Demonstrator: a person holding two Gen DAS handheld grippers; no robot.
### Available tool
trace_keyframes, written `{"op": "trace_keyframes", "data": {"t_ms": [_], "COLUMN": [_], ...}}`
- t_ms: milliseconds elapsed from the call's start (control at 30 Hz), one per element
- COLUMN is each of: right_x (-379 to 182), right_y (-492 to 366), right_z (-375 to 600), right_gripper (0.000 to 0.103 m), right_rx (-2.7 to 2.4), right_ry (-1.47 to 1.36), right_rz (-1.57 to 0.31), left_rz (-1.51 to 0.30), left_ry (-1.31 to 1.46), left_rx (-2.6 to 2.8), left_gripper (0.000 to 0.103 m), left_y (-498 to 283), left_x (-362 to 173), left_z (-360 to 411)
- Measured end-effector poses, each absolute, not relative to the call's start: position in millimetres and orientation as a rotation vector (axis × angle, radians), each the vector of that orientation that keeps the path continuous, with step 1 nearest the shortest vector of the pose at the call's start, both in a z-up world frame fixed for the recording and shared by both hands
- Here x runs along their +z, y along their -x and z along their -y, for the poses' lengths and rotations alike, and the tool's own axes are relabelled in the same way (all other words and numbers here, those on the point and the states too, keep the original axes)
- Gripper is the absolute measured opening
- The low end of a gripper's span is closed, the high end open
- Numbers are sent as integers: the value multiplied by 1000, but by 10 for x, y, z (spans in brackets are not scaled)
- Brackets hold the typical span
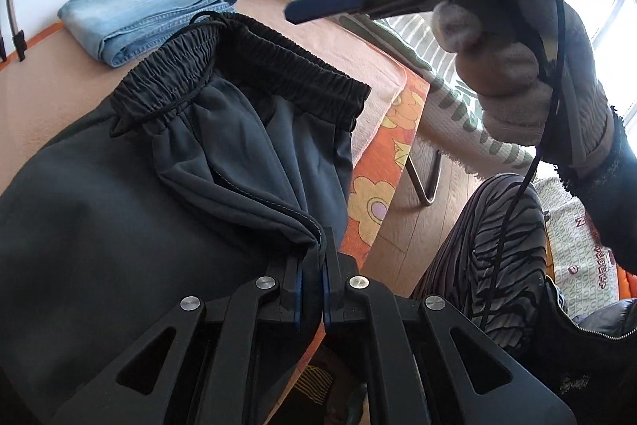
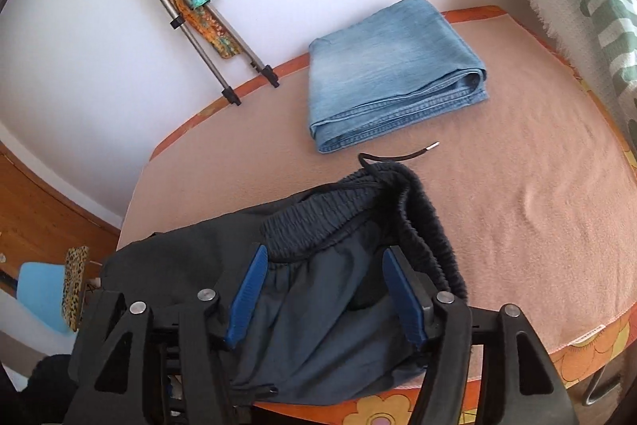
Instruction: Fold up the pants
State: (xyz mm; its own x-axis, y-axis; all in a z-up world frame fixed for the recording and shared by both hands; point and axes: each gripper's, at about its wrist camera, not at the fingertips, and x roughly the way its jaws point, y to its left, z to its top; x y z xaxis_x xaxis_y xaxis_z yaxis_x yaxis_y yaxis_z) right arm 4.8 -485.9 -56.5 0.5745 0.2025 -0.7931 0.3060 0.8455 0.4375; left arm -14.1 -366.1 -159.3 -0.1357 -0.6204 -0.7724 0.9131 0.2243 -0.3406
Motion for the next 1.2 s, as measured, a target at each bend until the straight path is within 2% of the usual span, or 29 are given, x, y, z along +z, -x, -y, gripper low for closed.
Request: {"op": "trace_keyframes", "data": {"t_ms": [67,133,200,400,633,700,733,800,833,900,967,1067,1133,1200], "right_x": [-623,-747,-898,-1283,-1517,-1548,-1532,-1495,-1467,-1390,-1269,-1120,-1121,-1184], "right_y": [-293,-532,-746,-1202,-1464,-1484,-1497,-1446,-1392,-1244,-1037,-527,-117,248], "right_z": [4672,4553,4509,4508,4463,4451,4426,4421,4455,4574,4758,5126,5409,5630], "right_gripper": [67,72,74,77,78,75,72,48,45,31,25,24,29,45], "right_rx": [-42,-60,-99,-209,-270,-285,-289,-285,-270,-246,-207,-159,-155,-208], "right_ry": [-553,-555,-589,-682,-522,-498,-478,-450,-473,-526,-621,-816,-949,-1033], "right_rz": [-1018,-1079,-1144,-1303,-1419,-1428,-1426,-1406,-1383,-1329,-1229,-1051,-964,-942], "left_rz": [-1055,-1056,-1041,-987,-1038,-1050,-1060,-1083,-1099,-1109,-1109,-1107,-1103,-1104], "left_ry": [-364,-370,-385,-406,-418,-414,-410,-396,-388,-361,-364,-377,-389,-390], "left_rx": [-1379,-1382,-1359,-1222,-1068,-1048,-1044,-1039,-1032,-1035,-1035,-1039,-1045,-1051], "left_gripper": [18,31,37,37,37,38,38,38,38,37,38,38,38,38], "left_y": [166,206,233,30,-308,-348,-369,-422,-452,-505,-532,-532,-528,-535], "left_x": [-1597,-1566,-1517,-1401,-1549,-1608,-1637,-1704,-1737,-1757,-1748,-1761,-1765,-1777], "left_z": [3606,3499,3363,2784,2340,2307,2305,2291,2292,2272,2260,2266,2274,2266]}}
